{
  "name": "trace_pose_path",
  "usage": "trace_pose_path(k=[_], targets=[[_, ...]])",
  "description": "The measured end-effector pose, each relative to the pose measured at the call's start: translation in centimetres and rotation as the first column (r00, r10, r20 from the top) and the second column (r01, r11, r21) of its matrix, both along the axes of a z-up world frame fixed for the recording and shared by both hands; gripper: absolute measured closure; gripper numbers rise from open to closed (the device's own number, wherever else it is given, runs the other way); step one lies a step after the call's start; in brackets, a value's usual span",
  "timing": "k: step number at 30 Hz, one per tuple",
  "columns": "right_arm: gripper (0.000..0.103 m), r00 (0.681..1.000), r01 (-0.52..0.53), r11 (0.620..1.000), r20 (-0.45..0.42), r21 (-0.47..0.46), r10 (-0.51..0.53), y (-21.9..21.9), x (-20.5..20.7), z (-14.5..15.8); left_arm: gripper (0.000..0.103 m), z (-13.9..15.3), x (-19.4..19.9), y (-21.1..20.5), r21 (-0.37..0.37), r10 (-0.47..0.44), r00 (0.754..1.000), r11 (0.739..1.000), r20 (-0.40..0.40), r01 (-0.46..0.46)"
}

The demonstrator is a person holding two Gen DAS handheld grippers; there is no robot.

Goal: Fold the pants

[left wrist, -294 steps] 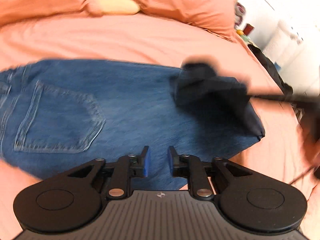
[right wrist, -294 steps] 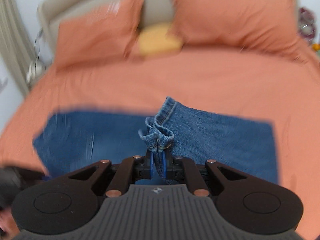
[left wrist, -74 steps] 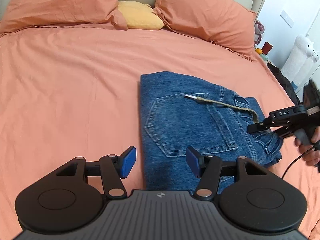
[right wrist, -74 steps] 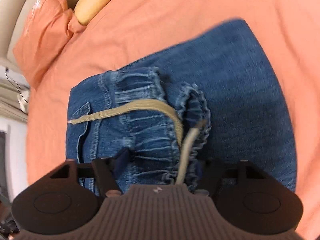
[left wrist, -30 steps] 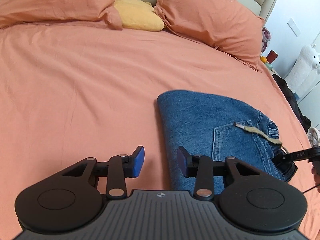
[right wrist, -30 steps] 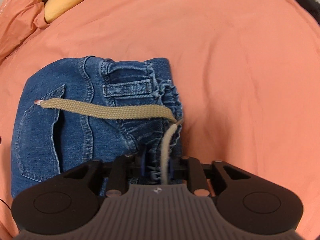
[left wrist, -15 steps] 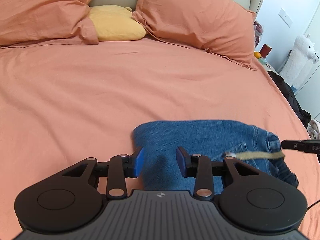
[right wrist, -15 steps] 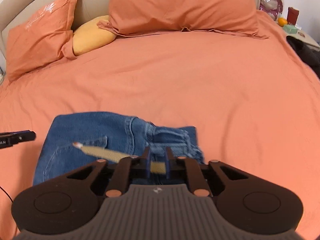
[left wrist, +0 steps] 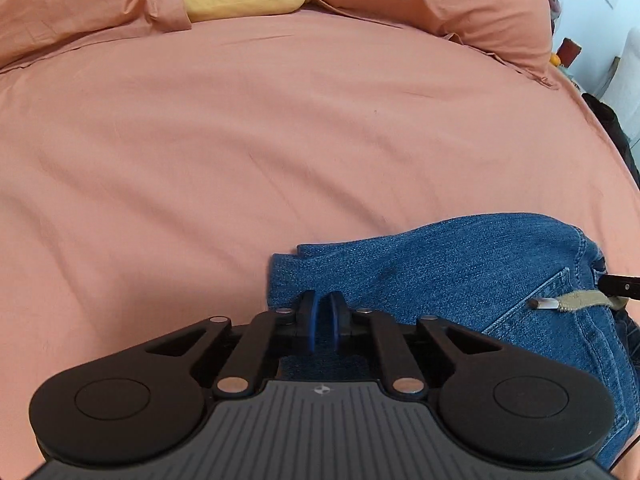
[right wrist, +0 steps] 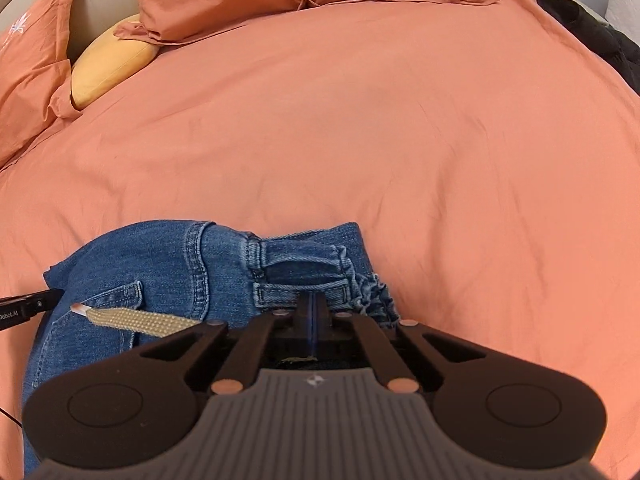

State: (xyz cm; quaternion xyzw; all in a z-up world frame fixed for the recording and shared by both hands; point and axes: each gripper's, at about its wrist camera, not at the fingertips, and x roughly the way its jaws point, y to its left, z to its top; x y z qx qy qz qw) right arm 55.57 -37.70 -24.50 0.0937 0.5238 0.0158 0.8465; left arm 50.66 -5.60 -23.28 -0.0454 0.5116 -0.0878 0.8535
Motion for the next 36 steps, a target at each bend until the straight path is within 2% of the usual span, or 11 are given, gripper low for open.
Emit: trace_pose_path(k=[4, 8, 12, 16, 22, 27, 31, 33, 34, 35, 36], targets=[[0.103, 0.997, -0.035, 0.999, 0.063, -0.03, 0.037, 0.8, -2.2, 1.7, 0.09, 2.6, -2.1, -0.2, 0.07, -0.042, 0.998, 0.997, 0.041, 0.039], [0.103, 0.983, -0.097, 0.991, 0.149, -0.086, 0.11, 1.0, -7.0, 3.5, 0.089, 5.5, -6.7, -0.2, 0.024, -0.127, 0.986, 0.992, 0.111, 0.125], [0.103, 0.974, -0.078, 0.993, 0.204, -0.092, 0.095, -0.1, -11.8, 3.6, 0.089, 6.7, -11.9, -1.0, -0.012, -0.197, 0.97, 0.98, 0.141, 0.2], [0.103, 0.98, -0.003, 1.0, 0.199, -0.022, 0.007, -1.2, -15.5, 1.6, 0.089, 5.4, -15.3, -2.3, 0.0, -0.223, 0.969, 0.975, 0.11, 0.224], [0.103, 0.981, 0.104, 0.988, 0.155, 0.111, -0.12, -2.0, -17.6, -2.6, 0.089, 2.2, -19.2, -2.6, 0.023, -0.18, 0.984, 0.983, 0.011, 0.18], [0.103, 0.97, 0.129, 0.985, 0.193, 0.111, -0.149, -1.4, -18.8, -2.5, 0.093, 0.7, -21.5, -2.4, 0.034, -0.159, 0.985, 0.986, -0.072, 0.162], [0.103, 0.95, 0.176, 0.966, 0.226, 0.192, -0.218, -2.1, -20.3, -2.6, 0.089, 1.1, -23.2, -1.7, 0.064, -0.124, 0.99, 0.99, -0.07, 0.129], [0.087, 0.931, 0.194, 0.951, 0.26, 0.239, -0.256, -2.4, -21.7, -2.4, 0.087, 1.9, -24.2, -1.3, 0.071, -0.125, 0.991, 0.989, -0.037, 0.128], [0.066, 0.919, 0.209, 0.943, 0.277, 0.258, -0.28, -2.6, -22.4, -2.3, 0.087, 2.3, -24.5, -0.9, 0.059, -0.116, 0.993, 0.991, -0.013, 0.117], [0.055, 0.908, 0.224, 0.935, 0.291, 0.274, -0.303, -2.7, -23.1, -2.3, 0.084, 2.8, -24.7, -0.3, 0.036, -0.094, 0.996, 0.995, 0.009, 0.094], [0.053, 0.898, 0.235, 0.926, 0.298, 0.294, -0.323, -2.9, -23.6, -2.3, 0.077, 3.3, -24.7, 0.4, 0.004, -0.058, 0.998, 0.998, 0.026, 0.058]])
